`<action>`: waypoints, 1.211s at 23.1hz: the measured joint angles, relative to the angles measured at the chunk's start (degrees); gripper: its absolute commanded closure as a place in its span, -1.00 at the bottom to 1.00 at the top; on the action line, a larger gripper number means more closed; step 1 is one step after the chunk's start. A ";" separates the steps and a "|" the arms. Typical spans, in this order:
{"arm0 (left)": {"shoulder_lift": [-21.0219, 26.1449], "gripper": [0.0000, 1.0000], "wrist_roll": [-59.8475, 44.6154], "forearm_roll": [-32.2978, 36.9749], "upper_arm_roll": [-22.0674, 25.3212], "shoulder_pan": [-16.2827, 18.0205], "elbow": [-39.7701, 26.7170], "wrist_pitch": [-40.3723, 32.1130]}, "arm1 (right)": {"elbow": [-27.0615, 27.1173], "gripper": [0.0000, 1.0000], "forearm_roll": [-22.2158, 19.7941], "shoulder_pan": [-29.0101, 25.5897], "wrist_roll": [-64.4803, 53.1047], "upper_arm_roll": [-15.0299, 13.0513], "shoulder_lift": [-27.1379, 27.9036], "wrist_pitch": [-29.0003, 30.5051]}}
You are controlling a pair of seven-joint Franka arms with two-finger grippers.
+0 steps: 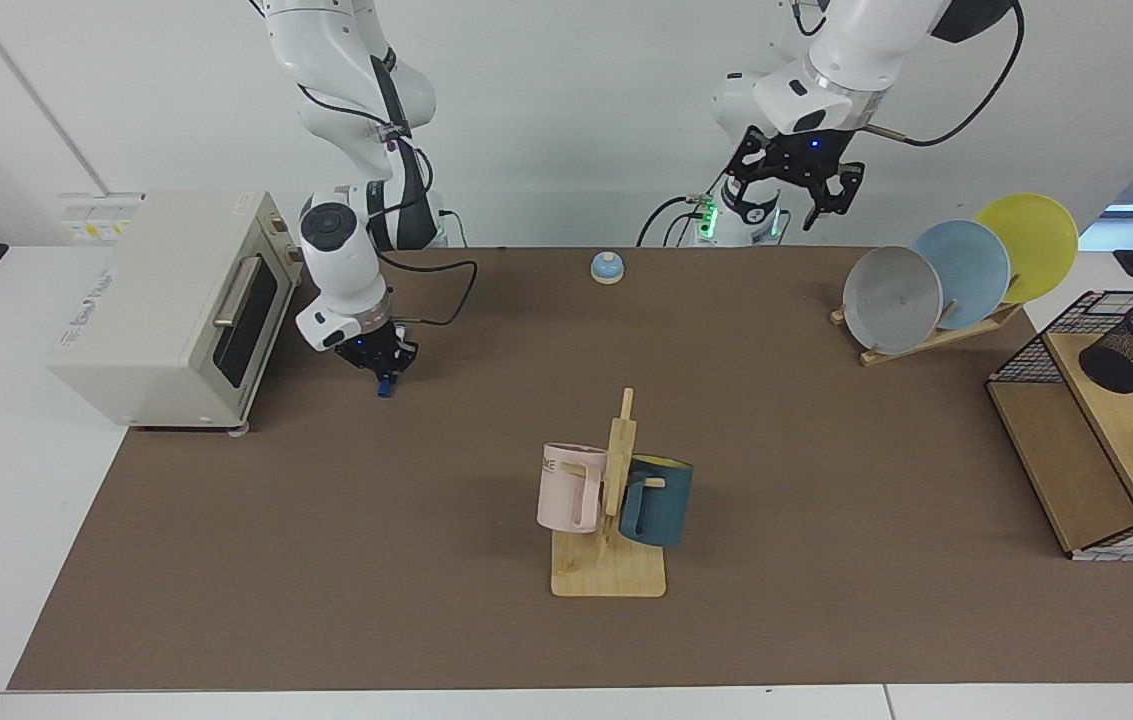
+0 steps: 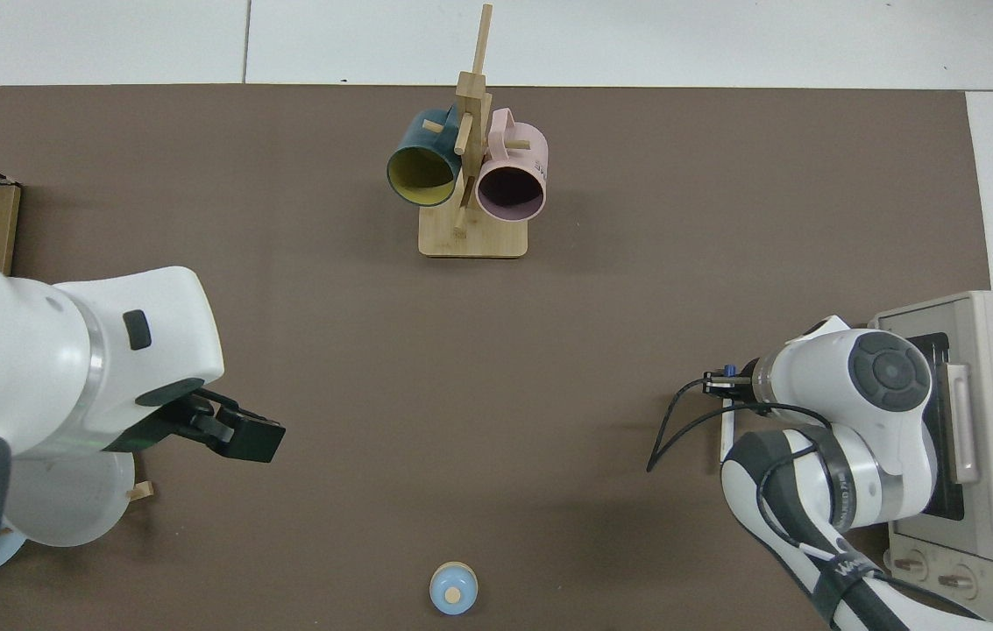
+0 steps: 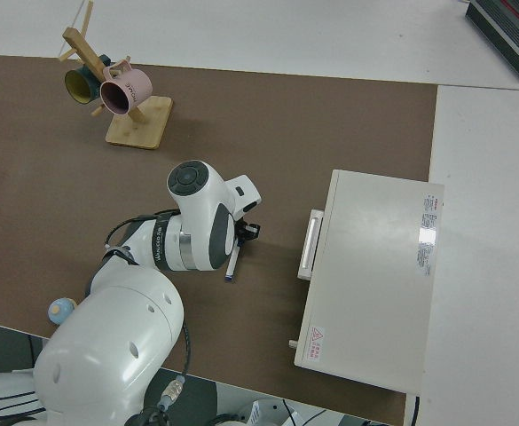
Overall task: Put markers into pen holder
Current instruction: 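Grasp the white marker with the right gripper and lift it, then carry the marker toward the left gripper while the left gripper approaches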
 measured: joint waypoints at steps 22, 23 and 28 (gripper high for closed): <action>2.41 -1.00 23.64 -4.28 -1.56 -3.36 -4.84 10.11 | 21.01 1.00 30.44 9.15 25.20 0.50 2.95 -17.91; 2.08 -1.00 24.69 -4.49 -1.01 -3.35 -4.83 10.11 | 21.52 1.00 32.20 9.63 26.54 0.52 3.27 -17.90; -0.81 -1.00 26.73 -5.71 0.91 -3.31 -5.06 10.07 | 23.18 1.00 41.45 11.03 30.57 0.53 4.23 -17.90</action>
